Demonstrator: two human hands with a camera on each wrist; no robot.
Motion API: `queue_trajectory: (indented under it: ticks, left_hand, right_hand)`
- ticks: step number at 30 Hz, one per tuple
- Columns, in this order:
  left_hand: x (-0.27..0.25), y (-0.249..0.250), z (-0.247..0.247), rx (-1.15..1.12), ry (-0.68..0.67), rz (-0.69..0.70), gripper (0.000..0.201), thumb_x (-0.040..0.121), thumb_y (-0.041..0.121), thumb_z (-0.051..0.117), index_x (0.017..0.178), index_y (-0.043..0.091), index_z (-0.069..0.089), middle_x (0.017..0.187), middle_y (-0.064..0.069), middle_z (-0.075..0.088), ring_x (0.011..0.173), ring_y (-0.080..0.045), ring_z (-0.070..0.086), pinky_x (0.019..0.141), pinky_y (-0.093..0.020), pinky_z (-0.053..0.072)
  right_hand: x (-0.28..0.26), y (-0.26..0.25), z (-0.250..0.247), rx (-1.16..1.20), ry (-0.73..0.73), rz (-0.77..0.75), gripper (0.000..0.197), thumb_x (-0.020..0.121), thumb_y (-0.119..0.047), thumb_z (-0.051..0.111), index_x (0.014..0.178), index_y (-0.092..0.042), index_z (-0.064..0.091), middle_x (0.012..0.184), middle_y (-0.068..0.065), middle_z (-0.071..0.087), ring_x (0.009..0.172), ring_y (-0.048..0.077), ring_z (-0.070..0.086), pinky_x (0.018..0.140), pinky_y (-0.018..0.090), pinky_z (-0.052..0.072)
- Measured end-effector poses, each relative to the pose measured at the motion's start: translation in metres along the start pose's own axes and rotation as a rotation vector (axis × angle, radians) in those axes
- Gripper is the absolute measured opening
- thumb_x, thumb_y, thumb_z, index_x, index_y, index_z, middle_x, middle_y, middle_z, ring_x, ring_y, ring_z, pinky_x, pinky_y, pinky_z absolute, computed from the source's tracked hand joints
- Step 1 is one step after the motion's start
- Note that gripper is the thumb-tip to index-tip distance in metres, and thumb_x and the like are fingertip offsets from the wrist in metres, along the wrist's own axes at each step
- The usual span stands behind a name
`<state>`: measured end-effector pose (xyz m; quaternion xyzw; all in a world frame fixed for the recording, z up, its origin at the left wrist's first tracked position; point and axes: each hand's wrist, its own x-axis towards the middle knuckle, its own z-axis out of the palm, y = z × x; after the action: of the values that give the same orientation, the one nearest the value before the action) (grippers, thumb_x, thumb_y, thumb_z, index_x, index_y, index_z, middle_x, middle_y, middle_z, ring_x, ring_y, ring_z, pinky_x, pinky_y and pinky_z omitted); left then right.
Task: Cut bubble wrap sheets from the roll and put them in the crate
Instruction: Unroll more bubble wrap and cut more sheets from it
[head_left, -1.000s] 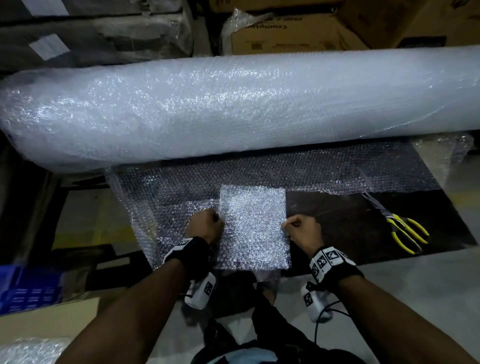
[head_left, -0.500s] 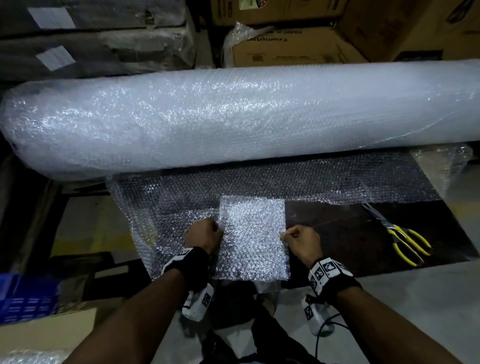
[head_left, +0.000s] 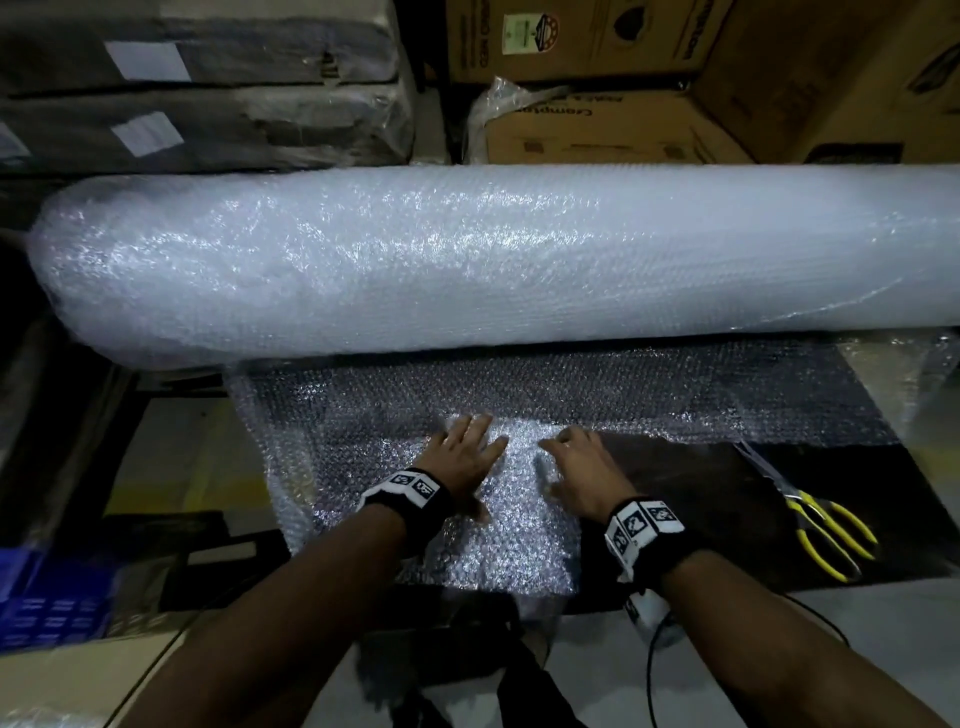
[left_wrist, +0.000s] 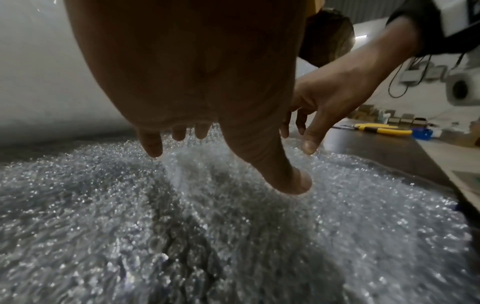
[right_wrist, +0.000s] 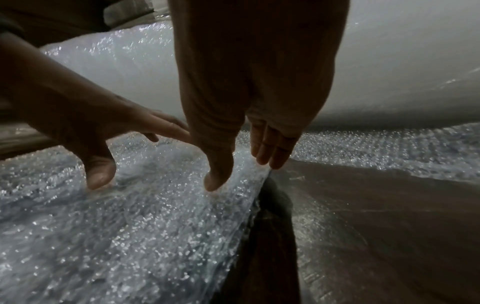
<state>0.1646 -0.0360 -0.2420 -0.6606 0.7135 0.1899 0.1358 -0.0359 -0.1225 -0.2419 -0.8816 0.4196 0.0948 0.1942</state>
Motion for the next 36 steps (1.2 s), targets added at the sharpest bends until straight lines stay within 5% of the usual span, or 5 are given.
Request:
queue_trajectory:
  ticks: [7,13,18,23,36]
  left_hand:
    - [0.001,-0.005,0.007,-0.018,-0.083,-0.058,0.122,0.069,0.051,0.084,0.158,0.029,0.003,0.166,-0.008,-0.009,0.150,-0.039,-0.002,0.115,-0.068,0.018]
    - [-0.023,-0.007,0.016,0.051,0.114,-0.047,0.086,0.083,0.051,0.071,0.151,0.024,0.027,0.161,-0.013,0.014,0.144,-0.038,0.019,0.112,-0.059,0.030]
    - [-0.056,0.013,0.052,0.077,0.103,0.006,0.074,0.060,0.060,0.081,0.120,0.027,0.052,0.119,-0.010,0.053,0.105,-0.032,0.052,0.078,-0.049,0.050]
    - [-0.068,0.021,0.059,-0.019,0.077,-0.055,0.072,0.089,0.052,0.062,0.147,0.028,0.028,0.145,-0.012,0.030,0.132,-0.034,0.034,0.105,-0.053,0.031]
    - [-0.087,0.025,0.043,-0.008,0.164,-0.075,0.059,0.094,0.051,0.055,0.144,0.025,0.036,0.141,-0.010,0.034,0.131,-0.032,0.033,0.101,-0.049,0.036]
  right_hand:
    - [0.008,0.002,-0.001,-0.128,-0.095,-0.048,0.071,0.088,-0.014,0.071,0.150,-0.026,0.037,0.137,0.013,0.036,0.124,0.030,0.039,0.106,0.042,0.042]
    - [0.001,-0.005,-0.011,-0.124,-0.100,-0.078,0.062,0.090,-0.014,0.068,0.146,-0.021,0.041,0.139,0.015,0.038,0.129,0.034,0.038,0.103,0.047,0.044]
    - [-0.024,-0.027,0.006,-0.108,-0.025,-0.172,0.051,0.091,-0.009,0.063,0.139,-0.016,0.049,0.131,0.011,0.043,0.123,0.028,0.043,0.097,0.039,0.049]
    - [-0.039,-0.033,0.019,-0.103,-0.046,-0.171,0.049,0.090,-0.011,0.066,0.136,-0.015,0.048,0.130,0.010,0.039,0.120,0.029,0.043,0.096,0.042,0.049]
    - [-0.061,-0.019,0.021,-0.003,0.092,-0.102,0.040,0.095,-0.025,0.061,0.134,-0.015,0.055,0.125,0.010,0.049,0.117,0.029,0.048,0.094,0.042,0.049]
